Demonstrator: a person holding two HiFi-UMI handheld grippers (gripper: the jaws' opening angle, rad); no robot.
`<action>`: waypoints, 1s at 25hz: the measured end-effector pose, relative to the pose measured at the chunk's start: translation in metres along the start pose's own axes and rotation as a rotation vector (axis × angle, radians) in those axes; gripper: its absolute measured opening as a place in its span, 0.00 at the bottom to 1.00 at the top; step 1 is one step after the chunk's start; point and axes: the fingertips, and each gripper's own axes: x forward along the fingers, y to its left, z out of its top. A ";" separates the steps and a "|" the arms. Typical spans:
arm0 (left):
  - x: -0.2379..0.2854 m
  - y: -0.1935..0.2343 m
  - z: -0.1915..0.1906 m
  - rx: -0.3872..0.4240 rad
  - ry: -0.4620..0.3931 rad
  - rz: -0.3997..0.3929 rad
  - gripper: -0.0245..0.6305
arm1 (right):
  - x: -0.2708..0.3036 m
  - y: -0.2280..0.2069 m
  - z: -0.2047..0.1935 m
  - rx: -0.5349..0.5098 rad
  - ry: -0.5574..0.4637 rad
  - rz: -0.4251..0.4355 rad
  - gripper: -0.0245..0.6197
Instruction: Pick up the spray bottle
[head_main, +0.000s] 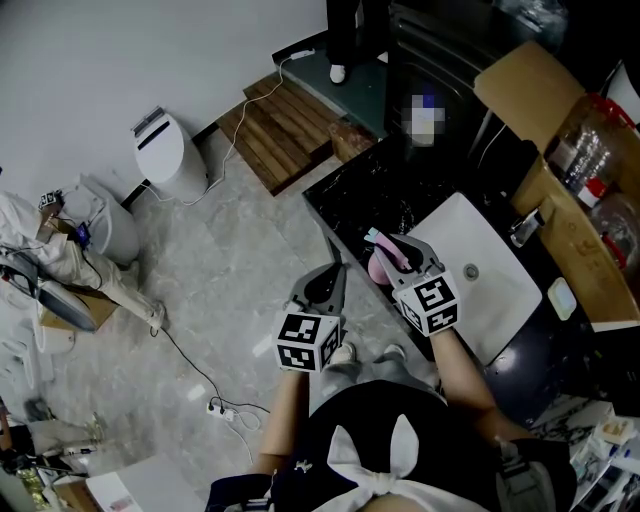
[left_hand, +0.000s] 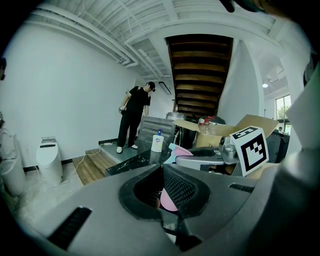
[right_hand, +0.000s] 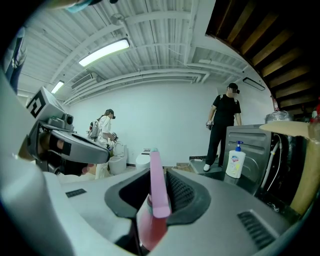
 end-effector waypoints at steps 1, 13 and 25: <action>0.000 0.000 0.000 0.001 -0.001 0.000 0.08 | -0.001 0.000 0.001 -0.001 -0.002 -0.001 0.19; 0.000 0.003 0.003 -0.007 -0.010 0.001 0.08 | -0.009 0.001 0.020 0.000 -0.042 -0.010 0.19; 0.004 0.000 0.007 -0.011 -0.014 -0.021 0.08 | -0.026 -0.001 0.053 -0.003 -0.121 -0.030 0.19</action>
